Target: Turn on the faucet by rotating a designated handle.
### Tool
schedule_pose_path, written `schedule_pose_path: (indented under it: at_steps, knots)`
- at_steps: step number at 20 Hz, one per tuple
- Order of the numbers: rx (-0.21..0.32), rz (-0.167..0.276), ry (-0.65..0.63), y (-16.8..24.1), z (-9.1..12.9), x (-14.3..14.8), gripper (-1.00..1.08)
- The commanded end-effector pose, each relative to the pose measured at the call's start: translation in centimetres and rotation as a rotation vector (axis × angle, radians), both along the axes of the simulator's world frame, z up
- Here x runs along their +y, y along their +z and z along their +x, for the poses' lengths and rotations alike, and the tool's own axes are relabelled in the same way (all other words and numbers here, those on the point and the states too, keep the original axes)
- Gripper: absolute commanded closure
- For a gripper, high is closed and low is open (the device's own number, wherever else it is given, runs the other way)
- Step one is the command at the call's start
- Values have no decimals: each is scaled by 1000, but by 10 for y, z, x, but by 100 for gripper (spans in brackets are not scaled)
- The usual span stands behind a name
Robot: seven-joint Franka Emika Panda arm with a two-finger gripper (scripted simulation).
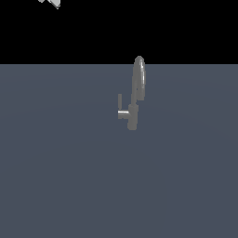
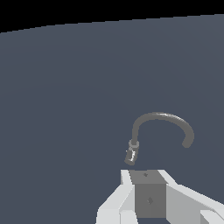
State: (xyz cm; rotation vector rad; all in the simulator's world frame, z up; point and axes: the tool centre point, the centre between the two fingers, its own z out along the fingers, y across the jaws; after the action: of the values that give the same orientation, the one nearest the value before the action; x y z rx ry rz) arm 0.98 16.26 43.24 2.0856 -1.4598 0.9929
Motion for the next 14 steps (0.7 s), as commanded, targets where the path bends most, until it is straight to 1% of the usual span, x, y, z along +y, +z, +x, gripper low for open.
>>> schedule_pose_path:
  at_steps: [1, 5, 8, 11, 14]
  knots:
    - [8, -2, -47, -35, 21, -14, 108]
    - [25, -1, -128, -93, 49, -45, 108]
    - [39, 5, -191, -138, 65, -73, 108]
    - [53, 13, -248, -179, 75, -100, 108]
    - [65, 21, -297, -213, 80, -123, 108]
